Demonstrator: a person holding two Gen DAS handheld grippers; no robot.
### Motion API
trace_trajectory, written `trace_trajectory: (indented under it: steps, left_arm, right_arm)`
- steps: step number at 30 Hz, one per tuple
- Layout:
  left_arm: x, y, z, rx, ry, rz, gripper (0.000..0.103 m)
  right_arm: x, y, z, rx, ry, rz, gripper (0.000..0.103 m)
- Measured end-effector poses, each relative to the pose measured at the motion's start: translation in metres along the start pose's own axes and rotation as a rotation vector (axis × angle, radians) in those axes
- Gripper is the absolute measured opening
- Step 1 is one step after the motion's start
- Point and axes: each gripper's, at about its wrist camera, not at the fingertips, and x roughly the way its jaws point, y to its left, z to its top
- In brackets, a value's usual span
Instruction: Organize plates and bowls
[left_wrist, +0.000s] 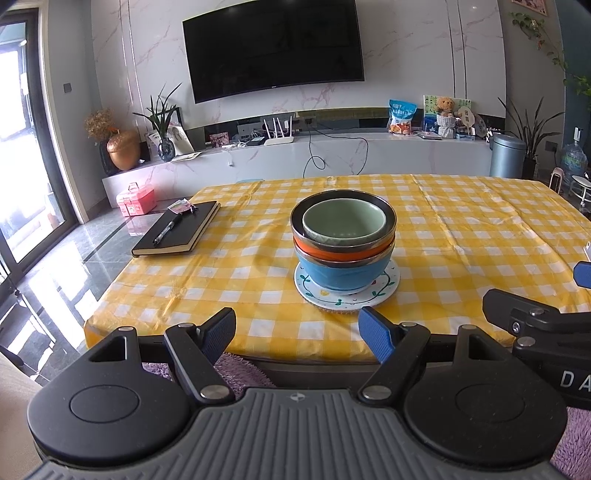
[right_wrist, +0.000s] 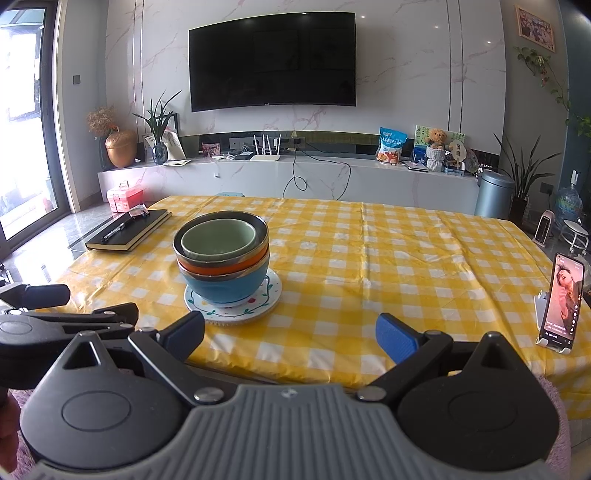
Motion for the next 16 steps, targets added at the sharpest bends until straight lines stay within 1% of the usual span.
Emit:
trace_trajectory:
  steps: [16]
  left_arm:
    - [-0.0005,-0.0003,0.0016,-0.002,-0.007,-0.002,0.089]
  right_arm:
    - [0.001,0.0003,-0.0006,-0.006,-0.005,0.0,0.098]
